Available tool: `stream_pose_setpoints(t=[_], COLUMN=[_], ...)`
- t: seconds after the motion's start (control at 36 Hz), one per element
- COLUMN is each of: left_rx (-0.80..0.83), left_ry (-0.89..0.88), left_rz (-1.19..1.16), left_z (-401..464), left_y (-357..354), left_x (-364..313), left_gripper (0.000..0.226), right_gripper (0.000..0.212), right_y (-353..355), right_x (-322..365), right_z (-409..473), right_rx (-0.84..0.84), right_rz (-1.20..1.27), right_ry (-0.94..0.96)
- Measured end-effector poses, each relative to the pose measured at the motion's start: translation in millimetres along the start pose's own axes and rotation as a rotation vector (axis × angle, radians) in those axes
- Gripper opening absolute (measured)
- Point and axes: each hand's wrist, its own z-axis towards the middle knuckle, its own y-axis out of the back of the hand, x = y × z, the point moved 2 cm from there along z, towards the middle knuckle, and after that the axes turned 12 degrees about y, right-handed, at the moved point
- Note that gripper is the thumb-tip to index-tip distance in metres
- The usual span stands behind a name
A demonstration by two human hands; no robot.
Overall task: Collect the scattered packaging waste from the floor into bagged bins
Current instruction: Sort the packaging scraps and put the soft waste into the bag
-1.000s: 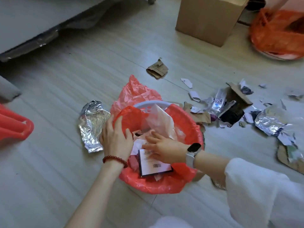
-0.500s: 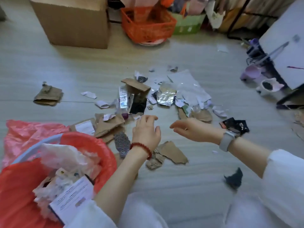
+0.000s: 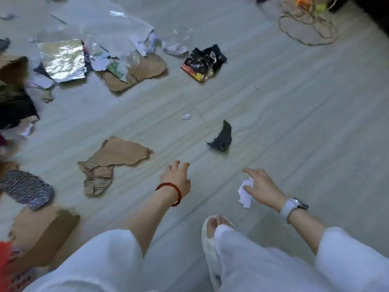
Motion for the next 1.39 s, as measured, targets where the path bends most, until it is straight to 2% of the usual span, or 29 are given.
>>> stream_pose_setpoints(t=[0.06, 0.11, 0.19, 0.33, 0.44, 0.56, 0.67, 0.78, 0.83, 0.92, 1.0, 1.06, 1.17, 1.28, 1.39], left_rx=[0.002, -0.02, -0.079, -0.205, -0.32, -0.441, -0.474, -0.43, -0.464, -0.509, -0.52, -0.498, -0.437, -0.392, -0.448], left_ry=[0.006, 0.004, -0.029, -0.094, -0.097, -0.042, 0.064, 0.042, 0.009, -0.015, 0.008, 0.02, 0.089, 0.122, 0.083], left_rz=[0.054, 0.087, 0.112, 0.123, 0.055, -0.045, 0.025, 0.127, 0.137, 0.077, 0.077, 0.028, -0.181, -0.327, -0.396], left_z=[7.6, 16.0, 29.5, 55.4, 83.9, 117.4, 150.9, 168.4, 170.7, 168.6, 165.7, 166.2, 163.4, 147.8, 111.3], left_y=[-18.5, -32.5, -45.0, -40.0, -23.8, 4.7, 30.4, 36.8, 36.7, 36.6, 35.1, 33.5, 34.1, 43.4, 77.0], left_x=[-10.8, -19.3, -30.2, -57.7, -90.2, -103.7, -83.1, -55.7, -48.1, -46.1, -46.4, -45.5, -45.3, -29.6, 1.2], left_gripper=[0.055, 0.056, 0.057, 0.061, 0.064, 0.059, 0.053, 0.052, 0.052, 0.037, 0.023, 0.022, 0.026, 0.023, 0.015], right_gripper=[0.077, 0.086, 0.074, 0.049, 0.023, 0.025, 0.038, 0.05, 0.054, 0.063, 0.046, 0.033, 0.023, 0.022, 0.018], right_y=[-25.7, -47.4, -69.9, -73.8, -67.0, -42.4, 0.6, 30.3, 34.8, 27.0, 19.8, 18.6, 19.2, 21.1, 20.5], right_x=[-25.2, -40.9, -53.7, -74.9, -79.5, -70.7, -39.9, -15.6, -7.6, -5.7, -5.0, -0.7, 3.6, 16.9, 60.5], right_z=[-1.2, 2.5, 12.9, 30.4, 39.3, 61.7, 95.8, 137.6, 156.7, 176.4, 182.5, 182.7, 180.8, 177.7, 172.1], right_rx=[0.047, 0.086, 0.061, -0.012, -0.158, -0.304, -0.428, -0.403, -0.339, -0.188, -0.167, -0.165, -0.164, -0.143, -0.135], right_rz=[-0.043, -0.124, -0.161, -0.05, -0.007, 0.114, 0.339, 0.503, 0.472, 0.307, 0.139, 0.097, 0.046, 0.051, 0.196], right_ry=[-0.034, -0.01, 0.024, 0.098, 0.192, 0.192, 0.209, 0.185, 0.181, 0.118, 0.074, 0.087, 0.103, 0.152, 0.232])
